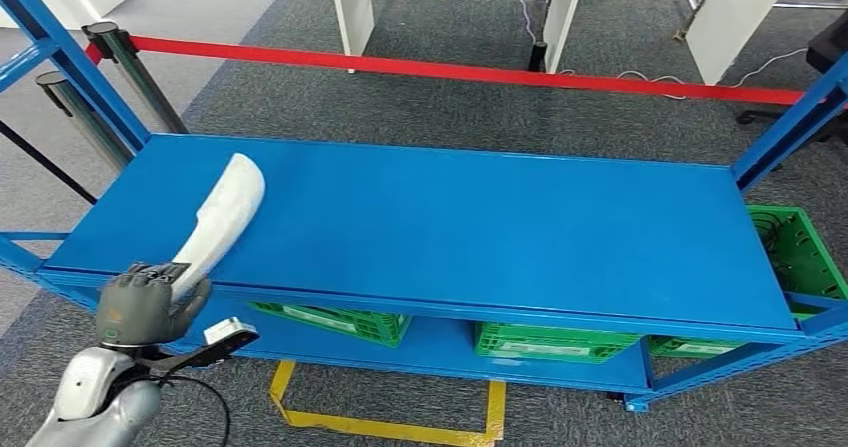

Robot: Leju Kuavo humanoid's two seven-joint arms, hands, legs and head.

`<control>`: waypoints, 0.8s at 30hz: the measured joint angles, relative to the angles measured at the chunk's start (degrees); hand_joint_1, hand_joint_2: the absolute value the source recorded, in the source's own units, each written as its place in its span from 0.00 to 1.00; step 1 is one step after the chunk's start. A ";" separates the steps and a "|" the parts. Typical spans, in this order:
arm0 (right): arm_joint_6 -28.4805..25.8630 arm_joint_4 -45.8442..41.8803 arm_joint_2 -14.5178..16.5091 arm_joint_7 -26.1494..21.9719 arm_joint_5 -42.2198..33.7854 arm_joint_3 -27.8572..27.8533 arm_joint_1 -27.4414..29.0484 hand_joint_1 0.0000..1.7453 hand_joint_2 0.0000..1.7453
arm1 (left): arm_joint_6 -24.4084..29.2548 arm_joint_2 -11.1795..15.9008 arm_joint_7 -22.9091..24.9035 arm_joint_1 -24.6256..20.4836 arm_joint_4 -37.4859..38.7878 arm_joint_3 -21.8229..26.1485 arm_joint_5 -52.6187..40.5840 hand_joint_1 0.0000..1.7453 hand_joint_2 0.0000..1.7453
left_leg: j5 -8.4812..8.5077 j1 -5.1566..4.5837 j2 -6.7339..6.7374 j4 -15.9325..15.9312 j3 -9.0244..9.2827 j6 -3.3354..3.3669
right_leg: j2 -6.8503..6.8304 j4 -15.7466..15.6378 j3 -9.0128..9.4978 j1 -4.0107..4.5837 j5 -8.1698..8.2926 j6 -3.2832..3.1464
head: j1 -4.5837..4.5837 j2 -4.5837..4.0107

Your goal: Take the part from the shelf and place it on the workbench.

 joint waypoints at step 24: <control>-6.28 0.14 1.44 0.49 1.60 -2.82 0.33 0.00 1.00 | -2.75 -9.84 -17.80 21.46 -32.81 -1.90 32.07 1.00 1.00 | 1.04 0.35 0.44 2.82 -4.02 -1.06 | -0.74 0.19 1.64 -0.26 -2.23 -0.95 | 0.10 0.00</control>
